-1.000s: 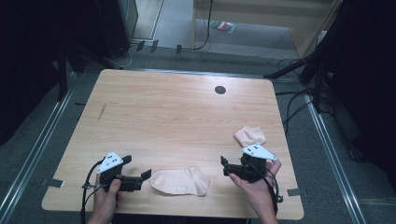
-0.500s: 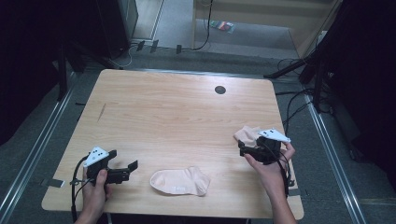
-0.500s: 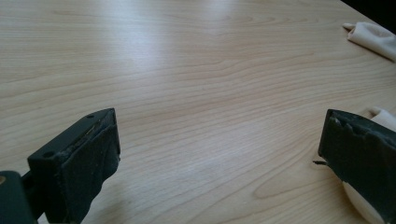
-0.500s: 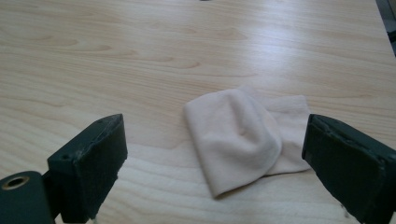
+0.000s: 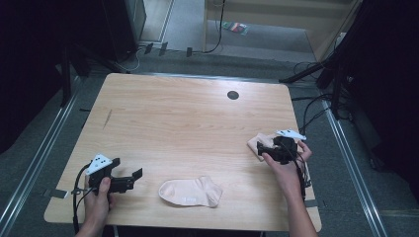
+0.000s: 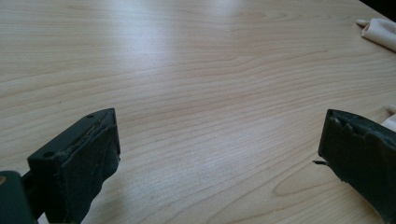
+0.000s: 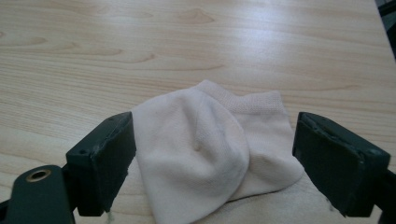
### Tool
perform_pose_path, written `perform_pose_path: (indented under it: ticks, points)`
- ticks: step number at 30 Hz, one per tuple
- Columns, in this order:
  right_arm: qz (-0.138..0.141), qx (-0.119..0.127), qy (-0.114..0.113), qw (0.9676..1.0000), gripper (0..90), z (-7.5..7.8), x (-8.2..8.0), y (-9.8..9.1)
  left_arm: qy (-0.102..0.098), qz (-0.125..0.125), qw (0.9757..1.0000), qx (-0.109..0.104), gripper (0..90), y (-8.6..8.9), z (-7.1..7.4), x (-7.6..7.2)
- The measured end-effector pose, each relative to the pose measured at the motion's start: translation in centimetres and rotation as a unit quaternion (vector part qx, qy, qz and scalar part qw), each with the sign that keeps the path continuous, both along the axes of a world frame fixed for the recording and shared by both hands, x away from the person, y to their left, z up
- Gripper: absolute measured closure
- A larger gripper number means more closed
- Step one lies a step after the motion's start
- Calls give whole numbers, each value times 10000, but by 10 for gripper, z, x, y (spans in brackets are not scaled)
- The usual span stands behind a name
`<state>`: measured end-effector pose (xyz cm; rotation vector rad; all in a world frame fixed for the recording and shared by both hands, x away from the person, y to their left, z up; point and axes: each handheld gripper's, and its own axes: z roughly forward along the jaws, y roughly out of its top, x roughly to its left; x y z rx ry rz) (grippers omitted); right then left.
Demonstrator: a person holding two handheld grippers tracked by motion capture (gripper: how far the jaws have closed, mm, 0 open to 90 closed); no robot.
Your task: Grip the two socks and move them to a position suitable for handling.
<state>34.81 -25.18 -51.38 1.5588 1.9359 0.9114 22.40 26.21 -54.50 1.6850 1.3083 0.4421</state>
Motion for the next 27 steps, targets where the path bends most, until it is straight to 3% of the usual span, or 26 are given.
perform_pose_path:
  ticks: [7, 14, 20, 24, 27]
  points:
    - [-49, -10, 214, 9998, 206, -15, 9, 3, -16, -39, 10000, 52, 0, -2, -1, 0]
    - [-68, -102, 210, 9997, 266, -22, 10, 7, 6, -52, 10000, -15, 0, -1, -2, 0]
    - [-39, -70, 93, 9999, 455, -29, 6, 8, 16, -33, 10000, -61, 0, 1, -2, 0]
    - [120, -57, 2, 9999, 611, -30, 3, 8, 52, -11, 9999, -147, 0, 2, -2, 1]
    - [155, 49, -21, 9999, 790, -30, 1, 9, 51, -30, 9999, -132, 0, 2, -2, 1]
